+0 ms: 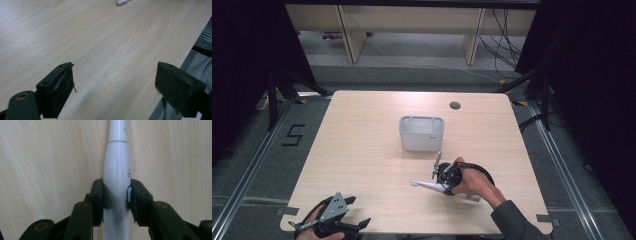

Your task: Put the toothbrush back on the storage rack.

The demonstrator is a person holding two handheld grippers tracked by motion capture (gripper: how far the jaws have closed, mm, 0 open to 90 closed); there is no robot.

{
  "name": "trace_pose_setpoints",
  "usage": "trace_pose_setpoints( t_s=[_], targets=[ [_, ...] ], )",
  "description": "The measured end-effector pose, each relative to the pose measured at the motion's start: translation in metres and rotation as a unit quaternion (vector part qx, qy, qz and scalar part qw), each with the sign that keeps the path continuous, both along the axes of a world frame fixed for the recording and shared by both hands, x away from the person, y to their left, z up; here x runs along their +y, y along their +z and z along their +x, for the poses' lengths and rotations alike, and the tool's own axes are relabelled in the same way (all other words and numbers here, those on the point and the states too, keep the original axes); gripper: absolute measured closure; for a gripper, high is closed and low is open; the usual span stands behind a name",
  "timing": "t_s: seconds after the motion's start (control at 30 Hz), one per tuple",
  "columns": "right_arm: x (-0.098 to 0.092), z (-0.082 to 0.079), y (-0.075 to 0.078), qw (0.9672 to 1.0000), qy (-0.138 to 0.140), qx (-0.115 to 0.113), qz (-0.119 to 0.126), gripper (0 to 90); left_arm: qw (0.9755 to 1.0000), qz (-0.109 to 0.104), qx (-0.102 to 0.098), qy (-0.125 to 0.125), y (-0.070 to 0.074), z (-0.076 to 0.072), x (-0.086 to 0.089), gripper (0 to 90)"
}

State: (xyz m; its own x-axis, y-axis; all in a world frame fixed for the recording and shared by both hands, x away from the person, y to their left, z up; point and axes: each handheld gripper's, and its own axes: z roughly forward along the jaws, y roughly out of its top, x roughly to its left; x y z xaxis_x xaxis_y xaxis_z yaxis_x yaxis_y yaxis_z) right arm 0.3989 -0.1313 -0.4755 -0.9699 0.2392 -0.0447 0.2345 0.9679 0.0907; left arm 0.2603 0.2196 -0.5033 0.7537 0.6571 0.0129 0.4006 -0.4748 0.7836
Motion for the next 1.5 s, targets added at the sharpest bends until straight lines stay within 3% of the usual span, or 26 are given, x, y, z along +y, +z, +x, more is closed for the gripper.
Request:
trace_pose_setpoints(
  t_s=[0.1,0.13,0.2,0.37,0.4,0.47,0.5,0.6,0.7,0.8,0.9,1.0,1.03,1.07,1.1,1.13,1.17,1.2,1.23,1.27,1.3,1.33,1.37,1.4,1.47,1.5],
  targets=[
    [0.000,0.000,0.000,1.0000,0.002,0.000,0.000,66.6,1.0000,-0.001,0.002,0.002,0.000,0.000,0.000,14.7],
    [-0.001,-0.003,0.001,0.9999,-0.014,0.001,-0.003,66.7,1.0000,-0.001,0.001,0.002,0.000,0.000,0.000,14.7],
    [-0.001,-0.003,0.001,0.9998,-0.021,0.005,0.003,66.7,1.0000,-0.001,0.002,0.002,0.000,0.000,0.000,14.7],
    [-0.004,-0.003,0.001,0.9999,-0.015,-0.003,0.007,66.8,1.0000,-0.006,0.005,-0.002,-0.001,0.000,0.000,14.7],
    [-0.004,-0.006,0.002,0.9994,-0.034,-0.003,0.005,66.8,1.0000,-0.003,0.007,-0.001,-0.001,0.000,0.000,14.7],
    [-0.005,-0.006,0.004,0.9995,-0.027,-0.010,0.013,66.8,1.0000,-0.002,0.007,-0.003,0.000,0.000,0.000,14.7],
    [-0.006,-0.008,0.006,0.9988,-0.045,-0.010,0.013,66.9,1.0000,-0.002,0.007,-0.003,0.000,0.000,0.000,14.7],
    [-0.008,-0.008,0.010,0.9989,-0.031,-0.019,0.028,66.9,1.0000,-0.006,0.004,-0.001,-0.001,0.000,0.000,14.7],
    [-0.013,-0.010,0.016,0.9979,-0.035,-0.028,0.047,66.9,1.0000,-0.002,0.007,-0.002,0.000,0.000,0.000,14.7],
    [-0.017,-0.014,0.021,0.9959,-0.057,-0.030,0.064,67.0,1.0000,0.000,0.003,0.000,-0.001,0.000,-0.001,14.7],
    [-0.020,-0.013,0.025,0.9948,-0.047,-0.041,0.081,67.0,1.0000,0.001,0.004,-0.003,0.000,0.000,0.000,14.7],
    [-0.026,-0.015,0.037,0.9890,-0.050,-0.053,0.128,67.0,1.0000,-0.003,0.002,-0.001,-0.001,0.000,0.000,14.7],
    [-0.026,-0.015,0.037,0.9890,-0.050,-0.053,0.128,67.0,1.0000,-0.003,0.002,-0.001,-0.001,0.000,0.000,14.7],
    [-0.030,-0.016,0.043,0.9863,-0.062,-0.056,0.142,67.0,1.0000,-0.002,0.003,0.001,-0.001,0.000,-0.001,14.7],
    [-0.030,-0.016,0.043,0.9863,-0.062,-0.056,0.142,67.0,1.0000,-0.002,0.003,0.001,-0.001,0.000,-0.001,14.7],
    [-0.033,-0.016,0.048,0.9827,-0.064,-0.068,0.160,67.0,1.0000,0.002,0.004,0.001,-0.001,0.000,-0.001,14.7],
    [-0.033,-0.016,0.048,0.9827,-0.064,-0.068,0.160,67.0,1.0000,0.002,0.004,0.001,-0.001,0.000,-0.001,14.7],
    [-0.037,-0.015,0.053,0.9775,-0.072,-0.082,0.180,67.0,1.0000,-0.003,0.002,0.000,-0.001,0.000,-0.001,14.7],
    [-0.037,-0.015,0.053,0.9775,-0.072,-0.082,0.180,67.0,1.0000,-0.003,0.002,0.000,-0.001,0.000,-0.001,14.7],
    [-0.040,-0.015,0.056,0.9707,-0.085,-0.097,0.202,67.0,1.0000,-0.008,0.002,0.000,-0.002,0.000,-0.001,14.7],
    [-0.042,-0.014,0.058,0.9676,-0.084,-0.104,0.214,67.0,0.9998,-0.021,0.003,0.008,-0.003,0.000,-0.002,14.7],
    [-0.043,-0.013,0.059,0.9642,-0.088,-0.106,0.226,67.0,0.9999,-0.011,0.002,0.002,-0.002,0.000,-0.001,14.7],
    [-0.043,-0.013,0.059,0.9642,-0.088,-0.106,0.226,67.0,0.9999,-0.011,0.002,0.002,-0.002,0.000,-0.001,14.7],
    [-0.045,-0.012,0.060,0.9607,-0.095,-0.109,0.237,67.0,1.0000,-0.003,0.001,0.000,-0.001,0.000,-0.001,14.7],
    [-0.049,-0.012,0.063,0.9503,-0.109,-0.125,0.263,66.9,1.0000,-0.004,0.002,0.001,-0.001,0.000,-0.001,14.7],
    [-0.049,-0.012,0.063,0.9503,-0.109,-0.125,0.263,66.9,1.0000,-0.004,0.002,0.001,-0.001,0.000,-0.001,14.7]
  ],
)
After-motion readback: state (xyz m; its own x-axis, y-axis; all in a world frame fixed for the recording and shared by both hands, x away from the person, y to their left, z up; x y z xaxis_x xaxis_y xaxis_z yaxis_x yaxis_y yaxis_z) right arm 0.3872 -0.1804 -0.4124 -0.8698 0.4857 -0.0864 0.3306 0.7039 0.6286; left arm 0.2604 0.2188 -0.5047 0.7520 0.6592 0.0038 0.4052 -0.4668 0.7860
